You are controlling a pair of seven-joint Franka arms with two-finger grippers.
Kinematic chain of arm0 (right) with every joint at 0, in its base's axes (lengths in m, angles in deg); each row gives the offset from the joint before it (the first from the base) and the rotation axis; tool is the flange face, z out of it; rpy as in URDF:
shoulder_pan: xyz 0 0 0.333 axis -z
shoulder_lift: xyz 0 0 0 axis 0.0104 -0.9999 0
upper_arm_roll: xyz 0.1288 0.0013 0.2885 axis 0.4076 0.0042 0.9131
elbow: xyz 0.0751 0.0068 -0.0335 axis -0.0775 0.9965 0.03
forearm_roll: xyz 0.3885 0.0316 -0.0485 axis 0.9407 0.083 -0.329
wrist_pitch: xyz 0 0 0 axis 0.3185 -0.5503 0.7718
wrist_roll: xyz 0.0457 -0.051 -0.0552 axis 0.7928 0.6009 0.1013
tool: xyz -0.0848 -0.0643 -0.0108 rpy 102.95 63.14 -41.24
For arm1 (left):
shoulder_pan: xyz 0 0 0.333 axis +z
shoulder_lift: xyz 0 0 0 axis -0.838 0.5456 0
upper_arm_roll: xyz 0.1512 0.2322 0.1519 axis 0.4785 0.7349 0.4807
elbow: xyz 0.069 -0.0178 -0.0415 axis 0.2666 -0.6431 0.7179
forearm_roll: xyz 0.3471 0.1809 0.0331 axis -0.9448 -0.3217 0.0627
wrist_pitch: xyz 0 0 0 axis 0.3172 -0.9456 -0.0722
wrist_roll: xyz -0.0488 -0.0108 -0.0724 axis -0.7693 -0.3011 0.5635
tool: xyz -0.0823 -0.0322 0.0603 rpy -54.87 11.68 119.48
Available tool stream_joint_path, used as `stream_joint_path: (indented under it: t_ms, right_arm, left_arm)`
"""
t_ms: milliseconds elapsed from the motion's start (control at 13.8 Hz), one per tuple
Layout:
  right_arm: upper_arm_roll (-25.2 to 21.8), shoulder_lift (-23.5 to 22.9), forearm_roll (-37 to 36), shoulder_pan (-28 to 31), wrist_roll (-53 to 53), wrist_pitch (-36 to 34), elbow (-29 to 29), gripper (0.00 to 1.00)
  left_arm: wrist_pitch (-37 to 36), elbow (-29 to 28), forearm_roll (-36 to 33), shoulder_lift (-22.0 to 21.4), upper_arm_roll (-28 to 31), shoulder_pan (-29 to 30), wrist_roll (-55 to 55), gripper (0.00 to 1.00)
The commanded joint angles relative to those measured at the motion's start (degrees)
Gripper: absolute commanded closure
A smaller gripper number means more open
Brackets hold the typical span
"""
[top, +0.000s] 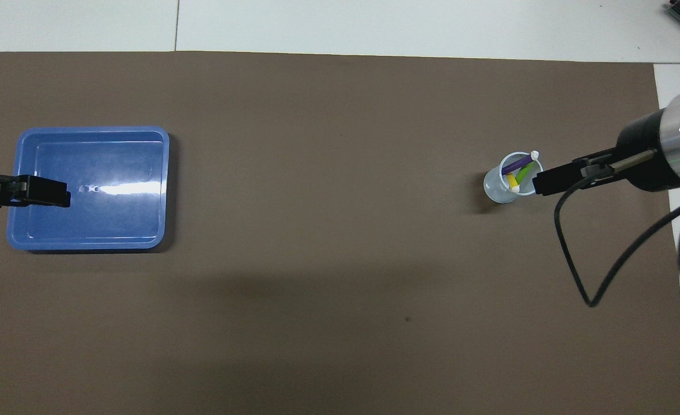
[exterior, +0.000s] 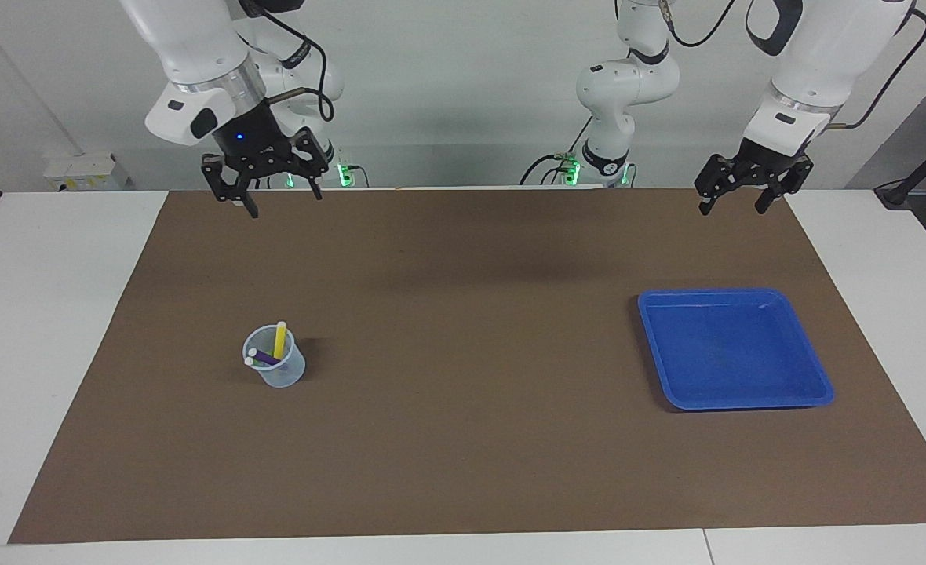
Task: Right arm passes pens to left for tray arrangement
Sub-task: 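Reach the right gripper down to the yellow pen in the cup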
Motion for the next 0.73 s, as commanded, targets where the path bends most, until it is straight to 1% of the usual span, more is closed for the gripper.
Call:
stream_joint_path:
  t_ms: [0, 73, 145, 290, 363, 508, 653]
  right_arm:
    - [0.2, 0.4, 1.9, -0.9, -1.0, 5.4, 3.7, 0.0]
    - [0.1, 0.4, 1.0, -1.2, 0.7, 7.2, 5.1, 0.0]
    - [0.1, 0.3, 0.0, -1.3, 5.3, 9.3, 6.9, 0.0]
    - [0.1, 0.3, -2.6, -0.9, 14.6, 15.7, 11.2, 0.0]
    - [0.1, 0.2, -2.7, -0.6, 18.4, 17.8, 13.0, 0.0]
    - [0.1, 0.2, -3.9, -0.6, 26.0, 19.9, 15.8, 0.0]
    - [0.1, 0.2, -5.6, -0.7, 36.4, 23.4, 18.5, 0.0]
  left_arm:
    - [-0.5, -0.7, 0.3, -1.1, 0.2, -0.2, -0.4, 0.0]
    - [-0.5, -0.7, 0.3, -1.1, 0.2, -0.2, -0.4, 0.0]
    - [-0.5, -0.7, 0.3, -1.1, 0.2, -0.2, -0.4, 0.0]
    - [-0.5, -0.7, 0.3, -1.1, 0.2, -0.2, -0.4, 0.0]
    - [-0.5, -0.7, 0.3, -1.1, 0.2, -0.2, -0.4, 0.0]
    - [-0.5, -0.7, 0.2, -1.1, 0.2, -0.2, -0.4, 0.0]
    - [-0.5, -0.7, 0.3, -1.1, 0.2, -0.2, -0.4, 0.0]
